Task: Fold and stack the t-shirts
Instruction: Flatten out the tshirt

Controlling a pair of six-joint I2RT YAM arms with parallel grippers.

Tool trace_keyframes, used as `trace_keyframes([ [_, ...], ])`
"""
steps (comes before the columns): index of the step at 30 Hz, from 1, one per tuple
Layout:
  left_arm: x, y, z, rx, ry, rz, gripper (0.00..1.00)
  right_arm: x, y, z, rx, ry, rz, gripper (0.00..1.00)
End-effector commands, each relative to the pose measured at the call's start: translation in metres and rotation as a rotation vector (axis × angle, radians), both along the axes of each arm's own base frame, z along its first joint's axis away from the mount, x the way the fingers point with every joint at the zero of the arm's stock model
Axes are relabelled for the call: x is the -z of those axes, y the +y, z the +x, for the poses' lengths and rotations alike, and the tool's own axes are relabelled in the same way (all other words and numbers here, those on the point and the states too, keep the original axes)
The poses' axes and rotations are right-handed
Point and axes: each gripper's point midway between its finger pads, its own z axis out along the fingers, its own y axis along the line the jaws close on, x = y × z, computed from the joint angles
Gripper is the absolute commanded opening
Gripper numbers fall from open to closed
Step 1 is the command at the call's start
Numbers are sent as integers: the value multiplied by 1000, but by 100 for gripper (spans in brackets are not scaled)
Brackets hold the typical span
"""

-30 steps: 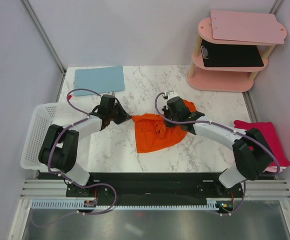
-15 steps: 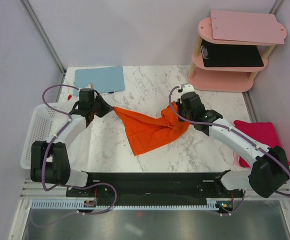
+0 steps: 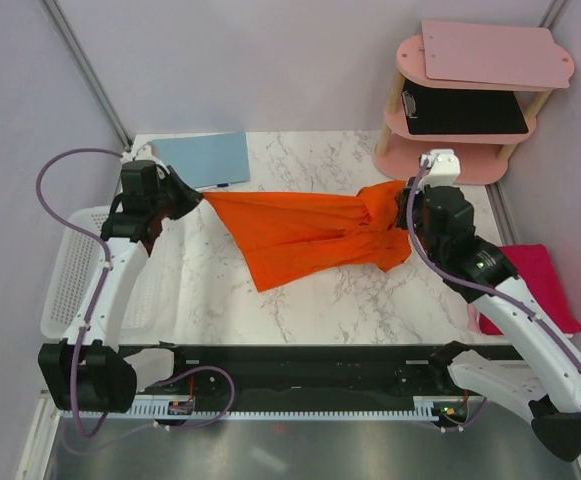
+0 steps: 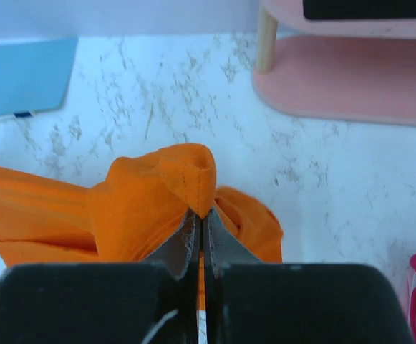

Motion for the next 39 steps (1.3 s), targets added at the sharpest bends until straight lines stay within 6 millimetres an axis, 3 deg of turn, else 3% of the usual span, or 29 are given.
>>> trace_keyframes([
  [1, -89, 25, -10, -45, -193, 134, 2, -66, -23, -11, 65, -156, 40, 0],
  [6, -137, 31, -36, -59, -285, 172, 2, -88, -25, -22, 37, -204, 56, 3],
  [10, -144, 43, -47, -89, -279, 237, 2, -78, -25, -23, 35, -179, 49, 10],
  [11, -142, 44, -49, -89, -273, 244, 2, -69, -24, -22, 35, -158, 41, 12],
  [13, -133, 45, -54, -87, -252, 258, 2, -57, -24, -23, 39, -130, 48, 34],
  [14, -130, 44, -55, -81, -247, 258, 2, -41, -25, -23, 48, -106, 38, 46],
  [15, -122, 45, -59, -81, -233, 259, 2, -36, -25, -22, 62, -107, 65, 53],
  [16, -116, 44, -60, -77, -221, 257, 2, -16, -24, -21, 63, -74, 53, 57],
  [17, -104, 44, -61, -71, -194, 256, 2, -7, -20, -21, 48, -62, 62, 65],
  [23, -61, 40, -71, -51, -114, 237, 2, 60, 4, -13, -3, 66, 90, 68],
  [25, -54, 36, -74, -28, -107, 229, 2, 76, 18, -12, -51, 103, 117, 69],
  [26, -45, 36, -76, -24, -89, 229, 2, 89, 24, -9, -69, 135, 117, 78],
  [28, -38, 35, -77, -17, -77, 228, 2, 99, 48, -6, -164, 165, 158, 83],
  [29, -32, 34, -79, -14, -66, 227, 2, 116, 61, -3, -201, 218, 167, 92],
  [34, -20, 31, -83, -4, -48, 212, 2, 148, 127, 11, -415, 356, 285, 94],
  [35, -16, 31, -83, -2, -42, 211, 2, 145, 136, 16, -432, 345, 320, 94],
  [39, -10, 30, -84, 3, -32, 203, 2, 166, 155, 28, -455, 430, 355, 91],
])
